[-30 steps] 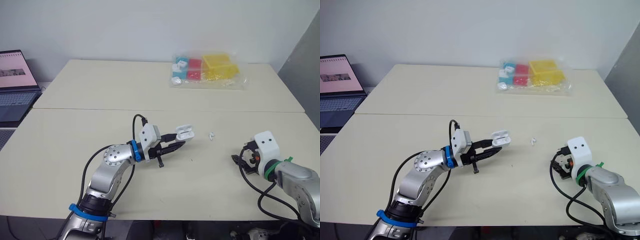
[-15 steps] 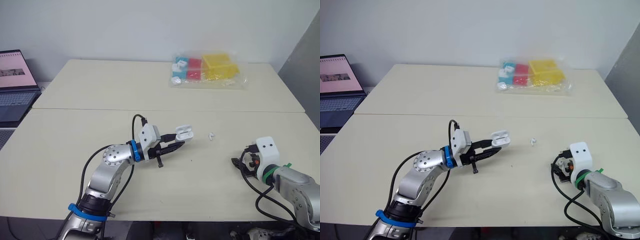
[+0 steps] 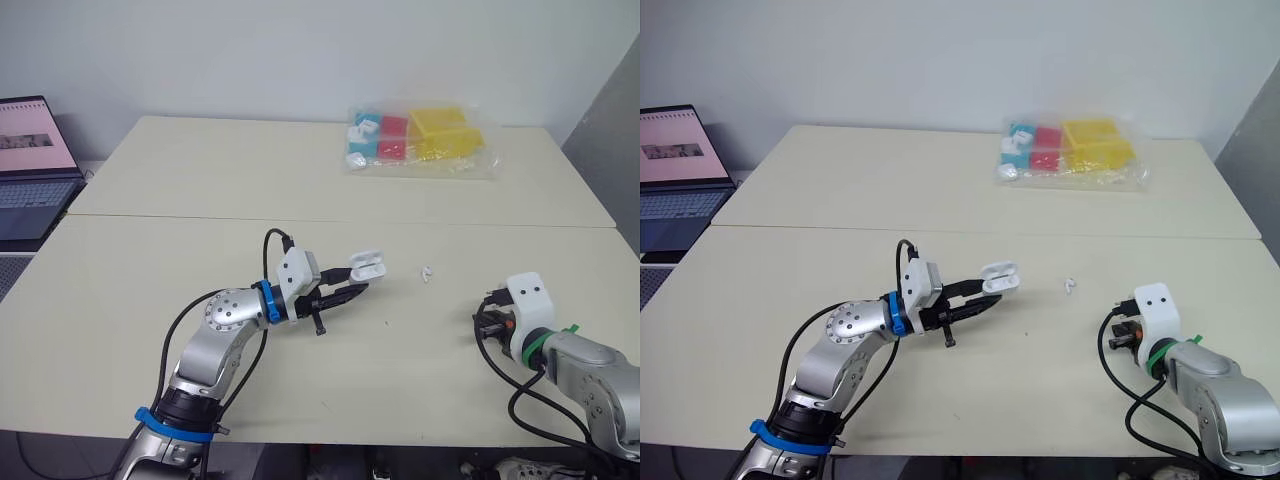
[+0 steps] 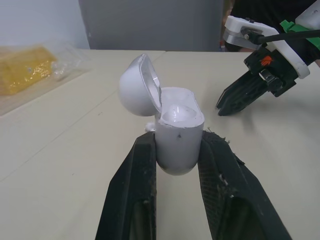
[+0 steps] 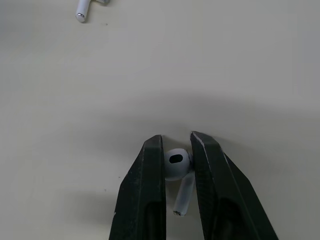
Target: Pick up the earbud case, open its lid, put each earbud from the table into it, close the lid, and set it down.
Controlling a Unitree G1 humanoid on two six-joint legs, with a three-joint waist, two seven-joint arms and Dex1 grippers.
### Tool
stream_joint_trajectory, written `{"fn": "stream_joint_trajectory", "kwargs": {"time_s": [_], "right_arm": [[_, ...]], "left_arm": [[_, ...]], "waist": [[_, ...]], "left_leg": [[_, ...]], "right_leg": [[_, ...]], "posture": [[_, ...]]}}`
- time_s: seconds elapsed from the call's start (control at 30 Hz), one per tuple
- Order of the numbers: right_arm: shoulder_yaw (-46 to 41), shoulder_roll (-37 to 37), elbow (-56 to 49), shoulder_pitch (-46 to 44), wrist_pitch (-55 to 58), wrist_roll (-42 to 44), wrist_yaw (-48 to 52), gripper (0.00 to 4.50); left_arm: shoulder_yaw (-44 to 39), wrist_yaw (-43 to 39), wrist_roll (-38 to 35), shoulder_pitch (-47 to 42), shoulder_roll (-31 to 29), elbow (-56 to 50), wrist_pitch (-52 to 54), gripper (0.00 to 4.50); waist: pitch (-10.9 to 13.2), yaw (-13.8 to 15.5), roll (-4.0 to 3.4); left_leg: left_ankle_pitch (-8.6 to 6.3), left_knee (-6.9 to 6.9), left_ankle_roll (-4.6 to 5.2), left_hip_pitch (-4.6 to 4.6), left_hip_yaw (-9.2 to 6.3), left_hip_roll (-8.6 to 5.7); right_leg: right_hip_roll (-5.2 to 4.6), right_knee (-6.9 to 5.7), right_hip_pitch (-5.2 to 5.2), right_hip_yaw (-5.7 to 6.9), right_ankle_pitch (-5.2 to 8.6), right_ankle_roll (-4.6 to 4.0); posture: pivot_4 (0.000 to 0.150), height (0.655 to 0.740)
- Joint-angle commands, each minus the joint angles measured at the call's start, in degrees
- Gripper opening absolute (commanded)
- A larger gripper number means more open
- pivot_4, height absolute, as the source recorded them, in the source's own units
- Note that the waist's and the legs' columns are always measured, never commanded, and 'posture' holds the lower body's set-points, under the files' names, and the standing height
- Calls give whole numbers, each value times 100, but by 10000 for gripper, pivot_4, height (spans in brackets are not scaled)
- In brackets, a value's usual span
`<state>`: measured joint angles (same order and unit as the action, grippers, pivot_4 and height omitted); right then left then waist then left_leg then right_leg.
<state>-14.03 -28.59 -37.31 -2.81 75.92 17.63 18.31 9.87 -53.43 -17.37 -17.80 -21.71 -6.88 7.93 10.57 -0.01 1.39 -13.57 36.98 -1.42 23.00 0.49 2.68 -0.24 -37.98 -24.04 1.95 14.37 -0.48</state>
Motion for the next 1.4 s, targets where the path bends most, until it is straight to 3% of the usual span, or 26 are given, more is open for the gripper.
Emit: {"fn": "stream_joint_trajectory", "kwargs": {"time_s": [0.03,0.3,0.43,0.53,0.63,0.8,1.07,1.37,1.4], "right_arm": [[-179,-100,-216,37,108,74,22,3902],[130,-690,-172,-169,-577,206,554,3902],[575,-1897,404,-129,-2056,75,1797,3902],[943,-2785,1112,52,-4159,-84,3512,3902],[1038,-3045,1691,73,-5232,-25,4401,3902],[1795,-3698,3103,-608,-6654,-743,5672,3902],[2545,-3577,4467,-1628,-7685,-1538,6256,3902],[2741,-3343,4838,-1998,-7743,-1765,6417,3902],[2742,-3324,4823,-2015,-7652,-1741,6460,7402]], "left_arm": [[-19,-26,-18,-25,-27,-180,-139,7881],[-13,-4,-4,-17,-22,-185,-171,7881],[-20,-25,-21,12,-61,-232,-144,7881],[-27,-11,-29,61,-103,-297,-118,7881],[-43,11,-44,121,-146,-379,-89,7881],[-101,116,-51,409,-282,-726,49,7881],[-184,278,-62,630,-422,-1047,221,7881],[-173,370,-53,714,-443,-1167,271,7881],[-163,377,-49,711,-438,-1166,274,7881]], "waist": [[0,-2,0],[0,-8,0],[1,-9,-1],[2,-10,0],[3,-8,3],[4,-18,1],[4,-11,1],[4,-6,1],[4,-6,1]], "left_leg": [[0,-1,0,0,1,0],[0,0,0,-1,3,0],[0,0,0,-2,7,-3],[0,-1,0,-1,6,-3],[0,-4,0,-1,2,0],[0,3,0,-10,21,0],[1,1,-1,-13,15,3],[1,3,-1,-17,19,2],[1,4,-1,-18,20,2]], "right_leg": [[0,0,-1,-1,0,0],[1,-1,-1,-2,0,0],[1,1,-1,-4,0,0],[3,7,0,-3,0,0],[6,12,2,0,0,0],[4,2,1,-5,-3,4],[6,-2,2,-12,-1,1],[3,-5,5,-18,-2,1],[3,-6,6,-18,-3,0]], "posture": [[1500,7400],[1500,7400],[1500,7400],[1500,7400],[1500,7400],[1500,7400],[1500,7400],[1500,7400],[1500,7400]]}}
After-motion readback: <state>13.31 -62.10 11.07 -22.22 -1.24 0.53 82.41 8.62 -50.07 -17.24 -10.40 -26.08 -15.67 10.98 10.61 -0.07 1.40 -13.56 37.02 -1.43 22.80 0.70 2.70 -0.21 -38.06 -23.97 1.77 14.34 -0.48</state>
